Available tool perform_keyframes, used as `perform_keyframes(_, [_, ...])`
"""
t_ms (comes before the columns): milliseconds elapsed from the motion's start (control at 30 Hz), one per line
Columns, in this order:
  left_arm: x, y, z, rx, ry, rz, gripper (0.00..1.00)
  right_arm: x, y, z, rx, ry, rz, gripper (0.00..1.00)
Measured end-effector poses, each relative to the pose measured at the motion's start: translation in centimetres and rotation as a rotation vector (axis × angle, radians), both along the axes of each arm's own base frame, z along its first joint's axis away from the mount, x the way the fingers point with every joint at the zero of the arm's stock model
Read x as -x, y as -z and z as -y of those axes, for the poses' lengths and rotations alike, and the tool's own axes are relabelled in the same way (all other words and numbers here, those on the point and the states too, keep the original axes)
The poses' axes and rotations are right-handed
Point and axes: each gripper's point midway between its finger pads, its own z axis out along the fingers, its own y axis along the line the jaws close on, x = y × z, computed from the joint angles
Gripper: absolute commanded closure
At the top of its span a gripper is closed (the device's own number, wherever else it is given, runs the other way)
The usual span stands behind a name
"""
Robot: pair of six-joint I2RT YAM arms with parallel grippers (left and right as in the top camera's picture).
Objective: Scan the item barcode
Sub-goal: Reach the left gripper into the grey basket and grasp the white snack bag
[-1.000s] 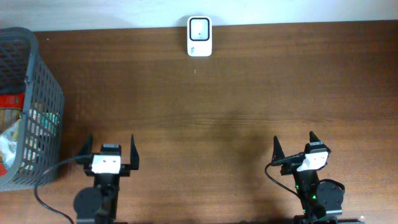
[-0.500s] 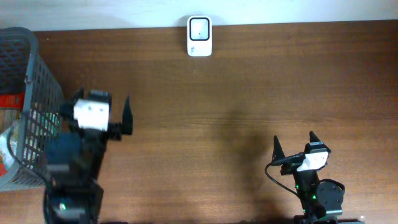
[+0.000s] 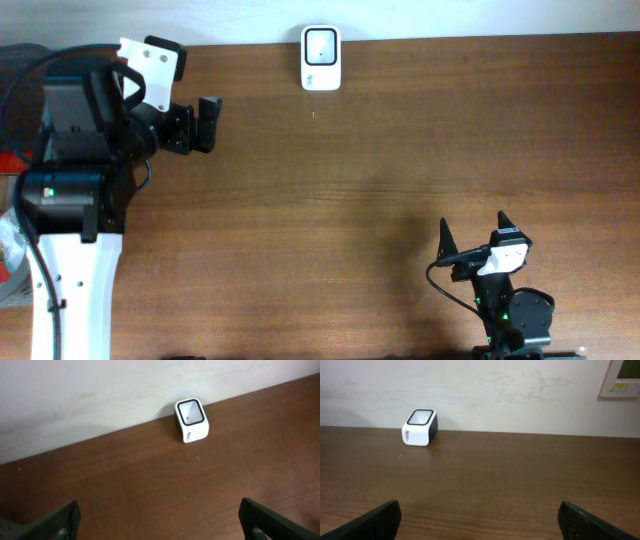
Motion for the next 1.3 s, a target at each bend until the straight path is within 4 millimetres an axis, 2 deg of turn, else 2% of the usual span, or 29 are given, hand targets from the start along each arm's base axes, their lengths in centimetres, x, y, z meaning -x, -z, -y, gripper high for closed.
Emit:
perform_keyframes(133, [-0.6, 0.9, -0.1, 0.014, -0.005, -0.028, 0.03, 0.0, 0.0, 0.0, 0.0, 0.0, 0.0, 0.01])
perform_keyframes(200, [-0.8, 1.1, -1.4, 0.041, -0.073, -0.045, 0.04, 0.0, 0.0, 0.0, 0.0, 0.0, 0.0, 0.01])
perform_keyframes(267, [-0.8, 0.6, -4.7, 0.077, -0.225, -0.053, 0.06, 0.0, 0.0, 0.0, 0.0, 0.0, 0.0, 0.01])
perform_keyframes(300, [-0.7, -0.2, -7.4, 0.099, -0.343, -0.043, 0.09, 0.0, 0.0, 0.0, 0.0, 0.0, 0.0, 0.01])
perform_keyframes(333, [-0.5, -0.8, -9.1, 0.115, -0.415, -0.031, 0.09, 0.0, 0.0, 0.0, 0.0, 0.0, 0.0, 0.01])
perform_keyframes(400, [0.5, -2.4, -13.4, 0.157, -0.593, 0.007, 0.08, 0.0, 0.0, 0.0, 0.0, 0.0, 0.0, 0.01])
perform_keyframes(467, [1.7, -3.4, -16.7, 0.195, -0.732, 0.04, 0.08, 0.0, 0.0, 0.0, 0.0, 0.0, 0.0, 0.01])
perform_keyframes(500, [2.8, -3.5, -18.8, 0.222, -0.822, 0.047, 0.08, 0.0, 0.0, 0.0, 0.0, 0.0, 0.0, 0.01])
perform_keyframes(533, [3.4, -3.3, -19.9, 0.256, -0.885, 0.048, 0.08, 0.0, 0.0, 0.0, 0.0, 0.0, 0.0, 0.01])
perform_keyframes(567, [4.6, -3.0, -21.8, 0.262, -0.96, 0.039, 0.07, 0.0, 0.0, 0.0, 0.0, 0.0, 0.0, 0.01])
perform_keyframes(700, [8.9, -1.0, -26.0, 0.305, -1.166, -0.034, 0.05, 0.0, 0.0, 0.0, 0.0, 0.0, 0.0, 0.01])
perform_keyframes(767, [10.9, 0.3, -27.4, 0.317, -1.249, -0.087, 0.04, 0.0, 0.0, 0.0, -0.001, 0.0, 0.0, 0.01])
perform_keyframes(867, [13.0, 3.0, -28.8, 0.339, -1.336, -0.204, 0.04, 0.0, 0.0, 0.0, 0.0, 0.0, 0.0, 0.01])
perform_keyframes(967, [13.8, 5.8, -30.6, 0.357, -1.399, -0.31, 0.05, 0.0, 0.0, 0.0, 0.0, 0.0, 0.0, 0.01])
perform_keyframes(1000, [14.0, 7.4, -31.4, 0.366, -1.422, -0.367, 0.05, 0.0, 0.0, 0.0, 0.0, 0.0, 0.0, 0.01])
perform_keyframes(1100, [14.2, 10.5, -32.3, 0.379, -1.448, -0.484, 0.03, 0.0, 0.0, 0.0, 0.0, 0.0, 0.0, 0.01])
perform_keyframes(1300, [13.8, 12.8, -33.5, 0.357, -1.442, -0.554, 0.01, 0.0, 0.0, 0.0, 0.0, 0.0, 0.0, 0.01])
